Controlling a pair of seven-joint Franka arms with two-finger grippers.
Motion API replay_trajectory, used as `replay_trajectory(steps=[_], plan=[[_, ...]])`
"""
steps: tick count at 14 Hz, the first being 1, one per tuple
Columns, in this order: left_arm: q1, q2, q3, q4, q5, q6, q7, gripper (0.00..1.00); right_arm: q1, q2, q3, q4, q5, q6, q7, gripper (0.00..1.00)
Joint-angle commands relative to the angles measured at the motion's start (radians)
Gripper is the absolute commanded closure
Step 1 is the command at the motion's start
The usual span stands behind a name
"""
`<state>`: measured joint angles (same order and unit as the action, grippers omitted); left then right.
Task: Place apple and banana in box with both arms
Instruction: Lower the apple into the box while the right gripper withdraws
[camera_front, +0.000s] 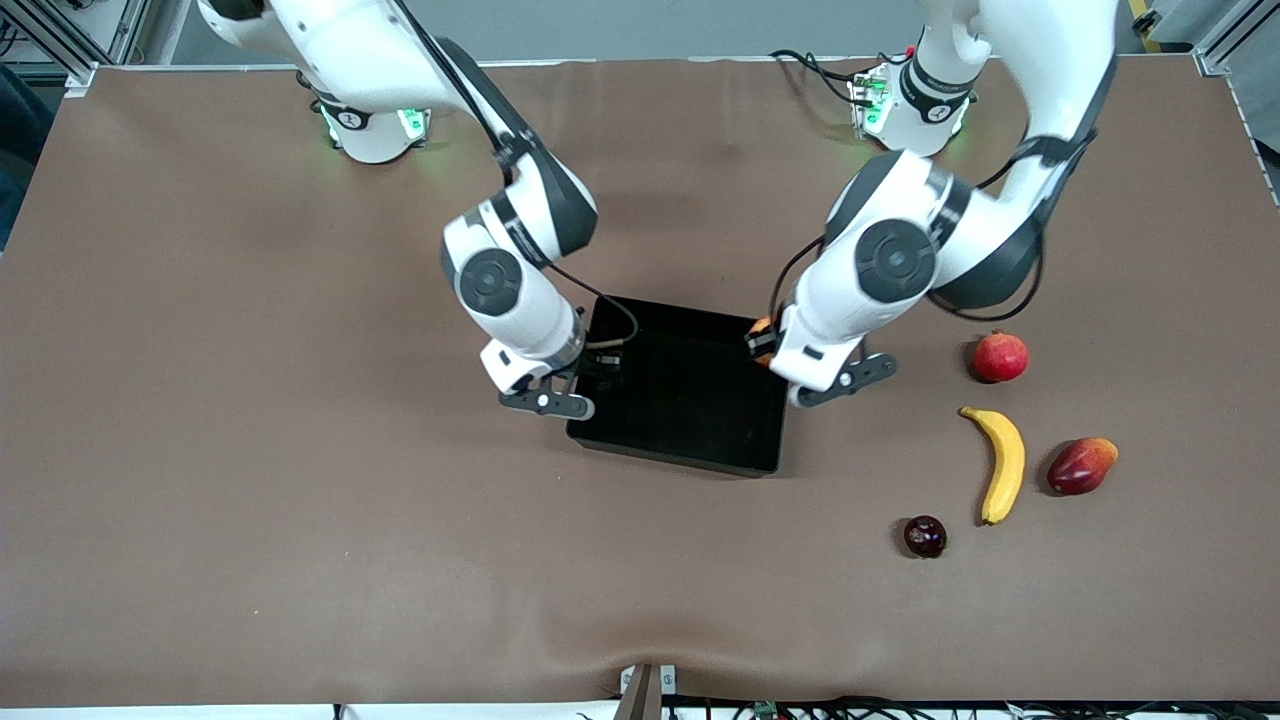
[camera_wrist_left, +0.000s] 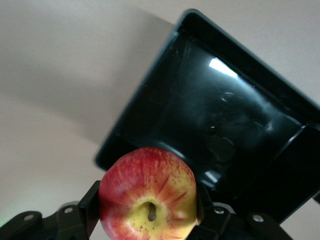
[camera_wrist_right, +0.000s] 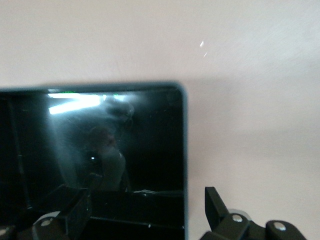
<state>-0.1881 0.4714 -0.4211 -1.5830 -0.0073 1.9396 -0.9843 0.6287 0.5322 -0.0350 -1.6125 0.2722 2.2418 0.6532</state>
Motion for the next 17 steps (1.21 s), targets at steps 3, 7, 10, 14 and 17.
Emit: replay_trajectory(steps=[3, 7, 10, 14, 17], plan=[[-0.068, 0.116, 0.005, 0.075, 0.049, 0.133, -0.161, 1.0, -0.208, -0.138, 0.009, -0.035, 0.004, -0.216, -0.289, 0.0], [-0.135, 0.2, 0.016, 0.146, 0.153, 0.142, -0.252, 1.0, -0.387, -0.222, 0.009, -0.035, 0.004, -0.342, -0.481, 0.0], [-0.158, 0.246, 0.021, 0.159, 0.181, 0.144, -0.267, 1.0, -0.498, -0.299, 0.007, -0.029, 0.001, -0.456, -0.555, 0.0], [-0.163, 0.262, 0.039, 0.15, 0.266, 0.144, -0.249, 1.0, -0.563, -0.423, 0.007, -0.027, -0.143, -0.565, -0.547, 0.0], [-0.163, 0.305, 0.039, 0.152, 0.308, 0.144, -0.247, 1.0, -0.586, -0.501, -0.009, -0.026, -0.191, -0.64, -0.55, 0.0]])
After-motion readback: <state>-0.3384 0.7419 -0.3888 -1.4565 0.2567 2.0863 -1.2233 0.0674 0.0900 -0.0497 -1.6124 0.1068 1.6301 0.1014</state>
